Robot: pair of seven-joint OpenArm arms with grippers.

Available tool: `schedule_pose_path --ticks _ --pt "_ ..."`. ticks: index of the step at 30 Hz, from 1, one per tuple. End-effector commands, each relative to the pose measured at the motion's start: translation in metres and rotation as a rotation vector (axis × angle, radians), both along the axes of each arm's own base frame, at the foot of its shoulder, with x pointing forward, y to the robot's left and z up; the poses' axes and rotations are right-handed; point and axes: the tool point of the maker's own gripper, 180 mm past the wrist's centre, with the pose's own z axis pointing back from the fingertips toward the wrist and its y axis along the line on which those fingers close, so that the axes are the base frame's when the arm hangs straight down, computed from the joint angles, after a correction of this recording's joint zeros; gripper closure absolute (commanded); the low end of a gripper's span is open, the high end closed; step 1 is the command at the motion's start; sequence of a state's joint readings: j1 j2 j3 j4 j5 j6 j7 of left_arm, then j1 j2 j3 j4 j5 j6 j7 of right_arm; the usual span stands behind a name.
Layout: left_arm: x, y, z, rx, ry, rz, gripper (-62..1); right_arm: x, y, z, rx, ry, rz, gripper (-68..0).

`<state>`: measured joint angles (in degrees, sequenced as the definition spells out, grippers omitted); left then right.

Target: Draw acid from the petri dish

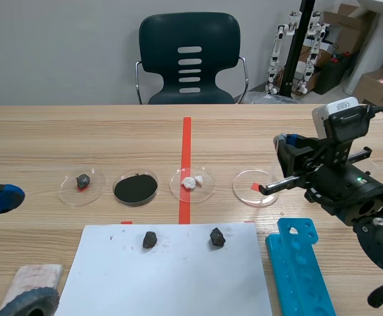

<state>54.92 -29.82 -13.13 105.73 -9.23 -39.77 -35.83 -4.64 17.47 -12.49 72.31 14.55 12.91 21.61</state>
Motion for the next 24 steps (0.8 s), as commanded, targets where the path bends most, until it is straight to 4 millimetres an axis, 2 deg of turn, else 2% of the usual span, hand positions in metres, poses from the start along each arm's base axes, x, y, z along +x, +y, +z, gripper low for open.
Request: schedule_pose_path --ticks 1,24 --pt "-0.0008 -0.0022 0.0064 -0.034 -0.006 0.003 -62.3 0.0048 -0.0029 0.0076 0.010 -0.027 -0.007 -4.0" --pt "-0.0008 -0.0022 0.0064 -0.034 -0.006 0.003 -62.3 0.0046 -0.0026 0.0092 0.021 -0.032 -0.005 -4.3"
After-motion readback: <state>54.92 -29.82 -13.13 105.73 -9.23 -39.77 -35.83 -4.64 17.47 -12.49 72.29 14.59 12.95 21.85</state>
